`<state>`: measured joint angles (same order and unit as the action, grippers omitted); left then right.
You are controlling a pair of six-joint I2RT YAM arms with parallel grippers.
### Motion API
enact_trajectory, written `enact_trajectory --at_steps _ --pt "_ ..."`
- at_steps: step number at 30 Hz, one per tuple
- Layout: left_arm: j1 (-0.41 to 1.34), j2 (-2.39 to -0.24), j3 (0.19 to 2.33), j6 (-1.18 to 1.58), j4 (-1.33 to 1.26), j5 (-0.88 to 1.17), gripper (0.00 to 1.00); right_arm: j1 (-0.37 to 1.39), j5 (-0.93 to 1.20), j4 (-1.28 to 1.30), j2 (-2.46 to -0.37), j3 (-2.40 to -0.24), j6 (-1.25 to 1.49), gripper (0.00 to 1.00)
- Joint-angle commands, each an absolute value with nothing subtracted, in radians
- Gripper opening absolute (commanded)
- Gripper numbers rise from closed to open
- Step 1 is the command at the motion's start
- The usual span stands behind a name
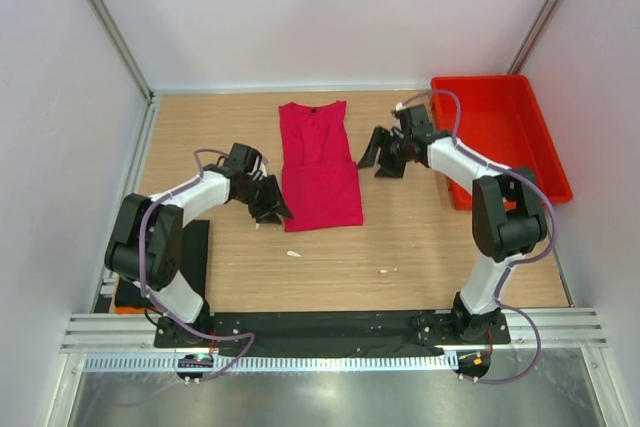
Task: Fold and stack the t-shirts
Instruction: Fold the tshirt
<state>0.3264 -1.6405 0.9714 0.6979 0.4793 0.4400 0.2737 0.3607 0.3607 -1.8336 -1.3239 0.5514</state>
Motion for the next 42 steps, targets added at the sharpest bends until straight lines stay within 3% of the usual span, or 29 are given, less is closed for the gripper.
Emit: enact_trajectory --at_steps 1,6,13,20,28,42 --pt "0.328 -1.618 0.913 0.77 0.407 0.466 0.39 0.288 0.416 0.405 -1.731 -1.175 0.566 0.66" --pt "0.328 -1.594 0.81 0.963 0.302 0.448 0.38 0.301 0.391 0.335 -1.57 -0.968 0.687 0.65" --pt "0.333 -1.523 0.666 1.239 0.152 0.364 0.41 0.399 0.29 0.048 -1.436 -0.701 0.961 0.68" --pt "0.38 -1.508 0.563 1.414 0.022 0.262 0.43 0.456 0.164 -0.187 -1.39 -0.51 1.141 0.66" --pt "0.402 -1.471 0.476 1.537 -0.026 0.187 0.36 0.46 0.113 -0.273 -1.399 -0.462 1.213 0.61" --pt "0.393 -1.468 0.552 1.453 0.15 0.15 0.39 0.468 0.204 -0.124 -1.488 -0.535 1.091 0.58"
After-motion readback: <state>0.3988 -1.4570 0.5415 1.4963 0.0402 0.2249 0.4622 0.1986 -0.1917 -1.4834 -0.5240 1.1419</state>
